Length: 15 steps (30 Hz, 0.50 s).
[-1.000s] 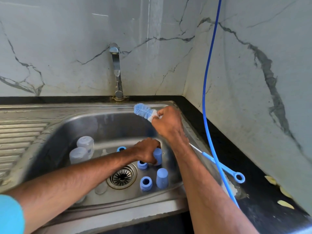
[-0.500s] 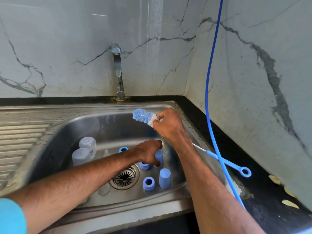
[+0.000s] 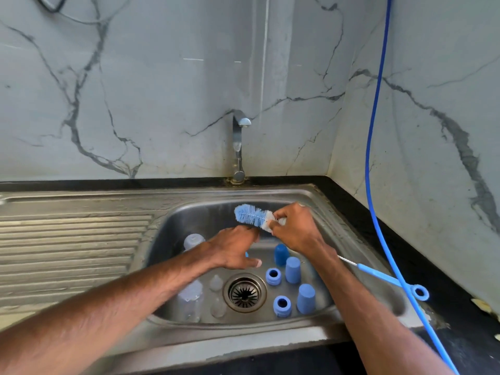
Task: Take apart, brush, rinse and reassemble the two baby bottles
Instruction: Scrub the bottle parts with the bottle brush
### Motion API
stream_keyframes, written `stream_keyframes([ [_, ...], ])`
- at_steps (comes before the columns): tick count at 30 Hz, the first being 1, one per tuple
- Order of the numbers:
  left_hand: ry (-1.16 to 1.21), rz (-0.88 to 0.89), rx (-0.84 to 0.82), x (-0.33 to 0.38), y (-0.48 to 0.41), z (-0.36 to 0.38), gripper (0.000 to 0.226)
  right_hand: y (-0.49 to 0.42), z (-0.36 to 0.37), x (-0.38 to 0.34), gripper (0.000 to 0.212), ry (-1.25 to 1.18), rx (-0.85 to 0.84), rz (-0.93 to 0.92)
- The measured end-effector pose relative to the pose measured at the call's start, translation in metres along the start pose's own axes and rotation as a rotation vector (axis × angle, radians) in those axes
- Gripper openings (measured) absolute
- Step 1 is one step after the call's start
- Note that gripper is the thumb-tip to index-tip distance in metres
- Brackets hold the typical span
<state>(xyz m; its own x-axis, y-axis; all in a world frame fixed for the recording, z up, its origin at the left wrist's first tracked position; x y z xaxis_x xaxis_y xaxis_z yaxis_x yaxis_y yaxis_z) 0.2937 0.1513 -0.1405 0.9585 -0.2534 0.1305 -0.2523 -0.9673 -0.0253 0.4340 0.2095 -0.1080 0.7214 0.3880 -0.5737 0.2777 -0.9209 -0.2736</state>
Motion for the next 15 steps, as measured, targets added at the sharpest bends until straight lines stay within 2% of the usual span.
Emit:
stream_keyframes([
  [8,0.035,-0.176,-0.006,-0.056,0.07,-0.025,0.041,0.016,0.018,-0.043,0.01,0.025,-0.047,-0.067],
  [12,-0.008,-0.269,-0.123,-0.074,0.09,-0.013,0.064,0.021,0.032,-0.07,0.009,0.016,-0.083,-0.101],
  [15,-0.034,-0.274,-0.229,-0.077,0.099,0.005,0.081,0.031,0.047,-0.078,0.016,0.051,-0.136,-0.125],
])
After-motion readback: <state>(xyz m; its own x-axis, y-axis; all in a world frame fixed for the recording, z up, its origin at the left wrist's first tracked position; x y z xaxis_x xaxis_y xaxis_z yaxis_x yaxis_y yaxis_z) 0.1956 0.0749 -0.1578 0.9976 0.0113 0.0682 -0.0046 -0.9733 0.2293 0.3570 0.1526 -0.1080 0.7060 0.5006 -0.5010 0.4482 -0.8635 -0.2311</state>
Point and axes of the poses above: each hand's wrist, its own y-axis away from the middle knuckle, its own z-axis out of the palm, x = y × z, the point moved 6 cm from there along -y, towards the middle knuckle, and after that the axes turned 1 degree about y, right-handed, at the moved point
